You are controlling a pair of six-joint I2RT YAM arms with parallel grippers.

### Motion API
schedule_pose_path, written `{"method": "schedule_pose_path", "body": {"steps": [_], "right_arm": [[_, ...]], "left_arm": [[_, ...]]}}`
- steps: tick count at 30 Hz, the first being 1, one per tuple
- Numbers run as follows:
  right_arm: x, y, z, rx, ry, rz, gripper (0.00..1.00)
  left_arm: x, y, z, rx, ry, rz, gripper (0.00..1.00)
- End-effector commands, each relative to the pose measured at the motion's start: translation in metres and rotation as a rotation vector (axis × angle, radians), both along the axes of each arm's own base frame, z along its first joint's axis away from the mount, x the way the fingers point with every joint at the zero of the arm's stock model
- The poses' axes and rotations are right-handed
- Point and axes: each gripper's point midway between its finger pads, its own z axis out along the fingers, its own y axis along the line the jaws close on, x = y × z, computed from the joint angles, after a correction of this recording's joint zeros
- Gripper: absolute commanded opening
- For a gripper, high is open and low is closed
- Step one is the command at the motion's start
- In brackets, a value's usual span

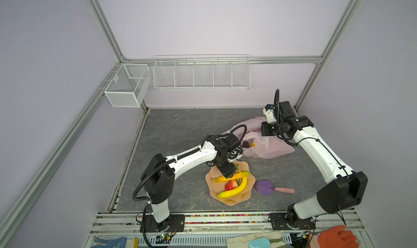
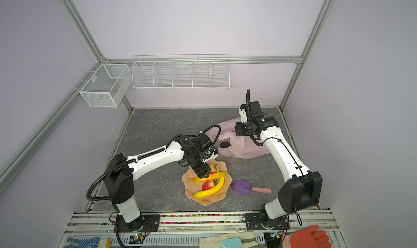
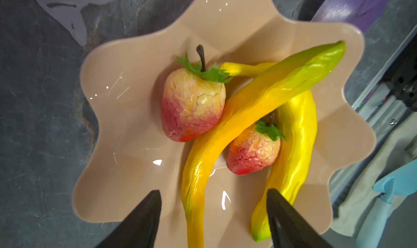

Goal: Place the fruits into the plastic bag
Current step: Pick up the fruit from the plate.

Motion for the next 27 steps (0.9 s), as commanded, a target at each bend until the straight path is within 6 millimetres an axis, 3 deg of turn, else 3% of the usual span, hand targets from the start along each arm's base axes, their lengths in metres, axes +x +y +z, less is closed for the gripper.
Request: {"method": "schedule_pose_path", "body": {"steps": [1, 12, 27], "right_arm": [[-0.002, -0.004, 0.007, -0.008, -0.018, 0.000, 0.07], [-0.003, -0.006, 0.007, -0.007, -0.017, -0.003, 0.07], [-0.001, -0.007, 0.006, -0.007, -0.017, -0.006, 0.07]], "left_arm": [[-0.004, 0.010, -0.013, 0.064, 0.001, -0.036, 0.73], [-0.012, 0.017, -0.046, 0.148, 0.014, -0.057, 0.71], [-0.012, 0.021, -0.065, 0.217, -0.018, -0.076, 0.63]]}}
